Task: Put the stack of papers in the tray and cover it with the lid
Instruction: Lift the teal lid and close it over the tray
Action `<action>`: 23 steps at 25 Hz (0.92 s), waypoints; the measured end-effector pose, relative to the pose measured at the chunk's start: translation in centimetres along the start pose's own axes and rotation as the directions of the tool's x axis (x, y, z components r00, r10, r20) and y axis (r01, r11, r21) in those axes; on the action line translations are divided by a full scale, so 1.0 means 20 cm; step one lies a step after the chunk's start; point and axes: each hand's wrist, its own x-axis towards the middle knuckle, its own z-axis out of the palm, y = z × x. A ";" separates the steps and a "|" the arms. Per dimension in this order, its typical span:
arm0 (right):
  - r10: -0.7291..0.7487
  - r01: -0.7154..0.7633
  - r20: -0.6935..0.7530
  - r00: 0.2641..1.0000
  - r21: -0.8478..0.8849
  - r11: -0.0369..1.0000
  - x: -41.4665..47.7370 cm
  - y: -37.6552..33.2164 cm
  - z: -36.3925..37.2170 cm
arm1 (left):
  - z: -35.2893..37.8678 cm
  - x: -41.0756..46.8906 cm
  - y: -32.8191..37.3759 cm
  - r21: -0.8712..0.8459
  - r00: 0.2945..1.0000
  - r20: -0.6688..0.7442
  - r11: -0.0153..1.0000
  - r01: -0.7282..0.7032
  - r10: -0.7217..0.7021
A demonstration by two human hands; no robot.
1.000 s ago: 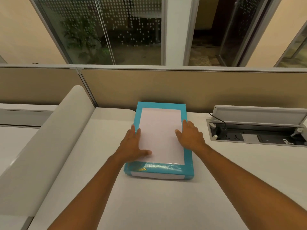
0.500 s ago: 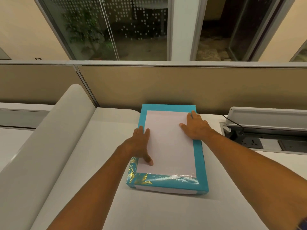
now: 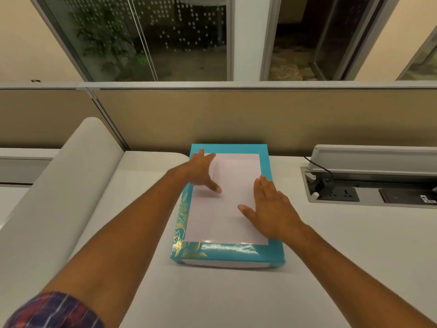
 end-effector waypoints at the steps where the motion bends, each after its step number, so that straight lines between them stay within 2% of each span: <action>1: -0.010 0.010 0.002 1.000 -0.005 1.000 -0.08 -0.02 0.04 | 0.02 0.02 0.02 0.007 1.000 0.031 1.000 0.006 -0.006; 4: -0.032 0.032 -0.021 0.999 -0.024 0.999 -0.23 -0.05 0.15 | 0.11 0.06 0.05 0.030 0.997 0.060 0.998 0.048 -0.050; 8: -0.026 0.026 -0.021 0.999 -0.015 1.000 -0.30 -0.04 0.26 | 0.25 0.06 0.07 0.006 0.994 -0.084 0.998 0.068 -0.067; 16: -0.017 0.017 -0.053 0.998 -0.006 1.000 -0.29 -0.04 0.31 | 0.30 0.05 0.07 0.010 0.988 -0.137 0.998 0.068 -0.066; 23: -0.028 0.025 -0.071 0.997 -0.034 0.999 -0.29 -0.04 0.26 | 0.38 -0.22 0.13 -0.031 0.950 -0.299 0.996 0.079 -0.085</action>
